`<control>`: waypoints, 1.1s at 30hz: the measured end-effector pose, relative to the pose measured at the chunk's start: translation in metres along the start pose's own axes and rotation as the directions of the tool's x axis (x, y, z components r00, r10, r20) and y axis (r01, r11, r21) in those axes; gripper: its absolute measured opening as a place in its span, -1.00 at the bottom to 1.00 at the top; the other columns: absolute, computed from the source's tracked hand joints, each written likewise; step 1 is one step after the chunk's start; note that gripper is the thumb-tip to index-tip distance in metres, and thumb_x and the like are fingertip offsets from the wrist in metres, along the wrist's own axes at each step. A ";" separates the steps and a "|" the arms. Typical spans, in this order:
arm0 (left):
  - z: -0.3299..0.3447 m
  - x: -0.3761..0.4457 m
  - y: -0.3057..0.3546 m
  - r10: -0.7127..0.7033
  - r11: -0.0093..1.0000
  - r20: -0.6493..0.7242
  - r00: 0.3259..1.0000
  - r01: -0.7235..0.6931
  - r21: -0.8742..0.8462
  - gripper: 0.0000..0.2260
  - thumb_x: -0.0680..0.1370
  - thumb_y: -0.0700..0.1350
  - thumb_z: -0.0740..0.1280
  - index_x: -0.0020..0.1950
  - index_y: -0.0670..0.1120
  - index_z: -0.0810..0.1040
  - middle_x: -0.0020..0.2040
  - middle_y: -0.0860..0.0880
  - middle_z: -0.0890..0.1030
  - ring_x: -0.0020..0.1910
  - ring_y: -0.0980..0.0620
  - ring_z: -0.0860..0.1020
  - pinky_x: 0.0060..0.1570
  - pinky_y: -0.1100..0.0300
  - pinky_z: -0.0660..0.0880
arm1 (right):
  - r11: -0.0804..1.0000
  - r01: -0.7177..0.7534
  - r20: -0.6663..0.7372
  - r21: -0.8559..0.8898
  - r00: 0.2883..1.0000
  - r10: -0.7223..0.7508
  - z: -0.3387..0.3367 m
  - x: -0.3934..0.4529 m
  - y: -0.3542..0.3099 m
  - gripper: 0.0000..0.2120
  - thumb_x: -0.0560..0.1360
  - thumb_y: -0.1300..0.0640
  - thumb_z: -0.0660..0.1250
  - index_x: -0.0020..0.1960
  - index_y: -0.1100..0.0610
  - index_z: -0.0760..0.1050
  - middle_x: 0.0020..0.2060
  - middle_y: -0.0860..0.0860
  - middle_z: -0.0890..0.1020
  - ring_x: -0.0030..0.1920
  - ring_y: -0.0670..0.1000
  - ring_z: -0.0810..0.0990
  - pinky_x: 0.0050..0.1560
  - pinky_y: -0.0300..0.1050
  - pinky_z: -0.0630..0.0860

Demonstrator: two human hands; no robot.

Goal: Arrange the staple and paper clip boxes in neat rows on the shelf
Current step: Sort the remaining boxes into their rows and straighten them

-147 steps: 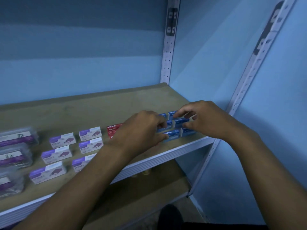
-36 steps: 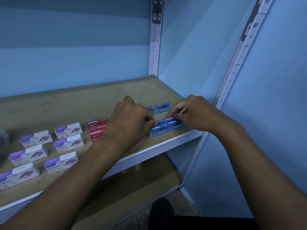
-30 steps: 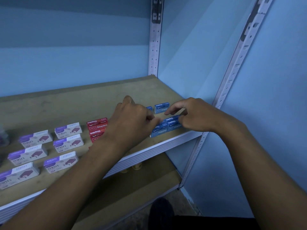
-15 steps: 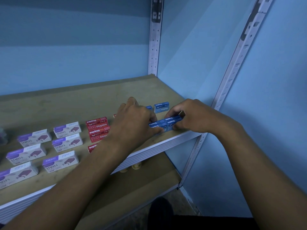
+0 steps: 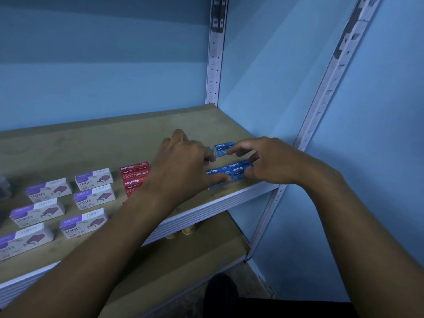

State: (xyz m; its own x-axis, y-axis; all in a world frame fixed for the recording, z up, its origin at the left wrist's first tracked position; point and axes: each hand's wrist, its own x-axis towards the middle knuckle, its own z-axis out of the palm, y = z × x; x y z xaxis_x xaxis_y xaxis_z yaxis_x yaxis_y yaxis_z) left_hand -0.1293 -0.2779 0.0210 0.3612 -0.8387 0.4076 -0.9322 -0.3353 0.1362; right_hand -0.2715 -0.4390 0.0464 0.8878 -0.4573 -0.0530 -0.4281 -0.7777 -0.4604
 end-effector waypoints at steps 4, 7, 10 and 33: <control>-0.007 0.005 -0.008 -0.037 0.999 -0.099 0.994 0.037 -0.004 -0.45 0.40 0.44 0.23 0.18 0.11 0.62 0.05 0.12 0.66 0.10 -0.04 0.42 0.04 0.03 0.44 | 0.998 0.023 -0.216 0.057 0.976 -0.010 -0.003 0.004 -0.001 -0.61 0.50 0.24 0.36 0.22 -0.16 0.57 0.14 -0.09 0.58 0.03 -0.07 0.57 0.03 -0.19 0.53; -0.006 0.011 -0.017 -0.078 0.997 -0.123 0.989 0.081 0.019 -0.58 0.48 0.28 0.31 0.22 0.09 0.60 0.08 0.10 0.66 0.14 -0.07 0.41 0.06 0.02 0.41 | 0.998 0.043 -0.295 0.049 0.955 -0.026 0.004 0.018 0.000 -0.62 0.52 0.24 0.36 0.23 -0.14 0.58 0.15 -0.06 0.58 0.06 -0.03 0.56 0.20 -0.08 0.51; -0.003 0.016 -0.023 -0.117 0.991 -0.089 0.989 0.122 0.056 -0.64 0.50 0.22 0.34 0.22 0.09 0.61 0.09 0.08 0.66 0.18 -0.09 0.40 0.07 0.02 0.36 | 0.998 0.058 -0.325 0.028 0.945 -0.046 0.013 0.036 0.001 -0.67 0.53 0.18 0.39 0.21 -0.16 0.60 0.14 -0.06 0.57 0.08 -0.02 0.56 0.23 -0.05 0.51; 0.015 0.032 -0.028 -0.071 0.996 -0.040 0.997 0.069 -0.055 -0.87 0.45 -0.04 0.42 -0.03 0.02 0.69 -0.06 -0.03 0.62 -0.01 -0.09 0.55 -0.02 0.09 0.47 | 0.998 0.069 -0.371 0.009 0.927 -0.061 0.022 0.054 -0.001 -0.79 0.42 0.25 0.48 -0.08 -0.04 0.73 -0.13 -0.11 0.72 -0.13 -0.15 0.61 -0.02 -0.32 0.52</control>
State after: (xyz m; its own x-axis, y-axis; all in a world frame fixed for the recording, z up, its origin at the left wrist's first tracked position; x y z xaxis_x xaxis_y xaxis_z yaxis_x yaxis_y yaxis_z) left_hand -0.0913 -0.3023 0.0169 0.4251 -0.7949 0.4329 -0.9051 -0.3680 0.2129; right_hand -0.2189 -0.4536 0.0243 0.7859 -0.5364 0.3075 -0.3639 -0.8034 -0.4713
